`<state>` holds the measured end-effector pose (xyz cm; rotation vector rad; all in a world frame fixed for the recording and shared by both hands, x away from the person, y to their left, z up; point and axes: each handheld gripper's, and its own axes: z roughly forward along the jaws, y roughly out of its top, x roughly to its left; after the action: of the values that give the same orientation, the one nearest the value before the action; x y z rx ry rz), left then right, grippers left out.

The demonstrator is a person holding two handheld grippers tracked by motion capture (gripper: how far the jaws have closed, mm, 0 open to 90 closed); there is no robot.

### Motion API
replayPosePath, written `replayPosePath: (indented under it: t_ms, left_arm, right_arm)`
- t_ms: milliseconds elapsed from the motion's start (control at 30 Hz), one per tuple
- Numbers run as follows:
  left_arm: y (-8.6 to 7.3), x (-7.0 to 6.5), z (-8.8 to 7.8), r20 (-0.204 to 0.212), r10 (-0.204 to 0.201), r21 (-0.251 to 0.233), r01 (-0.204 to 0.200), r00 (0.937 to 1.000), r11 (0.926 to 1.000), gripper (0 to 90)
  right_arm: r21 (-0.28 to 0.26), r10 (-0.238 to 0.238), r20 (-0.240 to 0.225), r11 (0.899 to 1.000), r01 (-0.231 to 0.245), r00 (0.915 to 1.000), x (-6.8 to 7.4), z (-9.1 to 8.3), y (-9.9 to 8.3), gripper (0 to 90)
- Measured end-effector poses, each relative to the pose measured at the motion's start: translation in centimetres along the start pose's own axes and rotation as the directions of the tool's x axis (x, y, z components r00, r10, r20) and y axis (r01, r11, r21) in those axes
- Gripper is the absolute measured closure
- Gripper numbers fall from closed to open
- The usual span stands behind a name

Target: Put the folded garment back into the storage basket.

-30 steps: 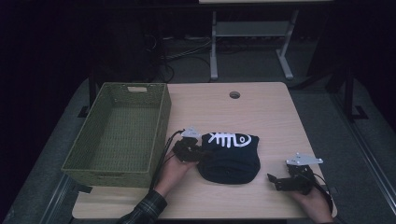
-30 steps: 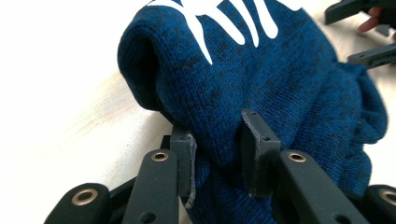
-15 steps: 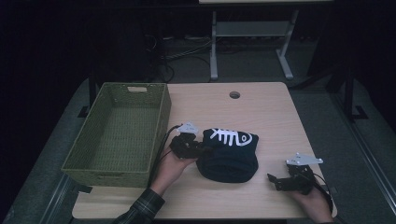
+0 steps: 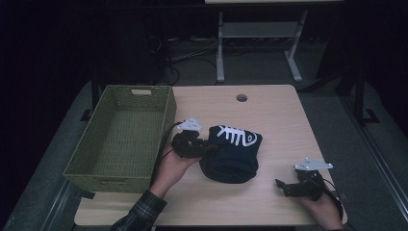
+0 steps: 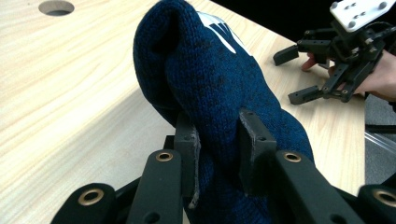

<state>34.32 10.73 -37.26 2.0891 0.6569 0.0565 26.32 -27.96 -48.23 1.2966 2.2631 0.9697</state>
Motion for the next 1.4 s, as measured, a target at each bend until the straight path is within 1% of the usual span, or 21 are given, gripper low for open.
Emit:
replayPosePath:
  t_ms: [100, 133, 267, 400, 667, 767, 867, 900, 1100, 1400]
  left_arm:
    - [0.3, -0.1, -0.5, 0.005, 0.009, -0.006, -0.009, 0.9999, 0.9999, 71.9]
    - [0.5, -0.1, -0.8, 0.006, 0.018, -0.008, -0.018, 0.9998, 0.9998, 71.9]
    - [0.9, -0.1, -1.5, 0.007, 0.032, -0.005, -0.032, 0.9995, 0.9995, 71.9]
    - [1.2, -0.1, -2.2, 0.008, 0.039, -0.008, -0.039, 0.9992, 0.9992, 71.9]
    - [1.9, 0.0, -3.9, -0.001, 0.059, -0.012, -0.059, 0.9982, 0.9982, 71.8]
    - [2.1, 0.2, -4.6, -0.010, 0.065, -0.014, -0.065, 0.9979, 0.9978, 71.8]
    - [2.2, 0.2, -5.1, -0.014, 0.066, -0.015, -0.067, 0.9977, 0.9977, 71.8]
    - [2.4, 0.3, -5.7, -0.017, 0.067, -0.016, -0.067, 0.9976, 0.9976, 71.8]
    - [2.8, 0.6, -7.0, -0.035, 0.075, -0.014, -0.075, 0.9966, 0.9971, 71.7]
    - [3.1, 1.3, -9.3, -0.056, 0.068, -0.025, -0.069, 0.9961, 0.9973, 71.7]
  right_arm:
    - [0.000, -0.001, -0.001, 1.000, 0.001, 1.0000, 0.0, 0.0, 0.0, 7.8]
    - [0.000, 0.000, -0.001, 1.000, 0.000, 1.0000, 0.0, 0.0, 0.0, 7.8]
    - [-0.001, 0.000, -0.001, 1.000, 0.000, 1.0000, 0.0, 0.0, 0.0, 7.7]
    - [0.000, 0.000, -0.002, 1.000, 0.000, 1.0000, 0.0, 0.0, 0.0, 7.8]
    - [-0.001, 0.000, -0.002, 1.000, 0.000, 1.0000, 0.0, 0.0, 0.0, 7.8]
    - [0.000, 0.000, -0.002, 1.000, 0.000, 1.0000, 0.0, 0.0, 0.0, 7.7]
    - [0.000, 0.002, -0.002, 1.000, -0.002, 1.0000, 0.0, 0.0, 0.0, 7.7]
    - [0.000, 0.001, -0.002, 1.000, -0.001, 1.0000, 0.0, 0.0, 0.0, 7.7]
    - [0.000, 0.001, -0.002, 1.000, -0.001, 1.0000, 0.0, 0.0, 0.0, 7.7]
    - [0.000, 0.001, -0.002, 1.000, -0.001, 1.0000, 0.0, 0.0, 0.0, 7.8]
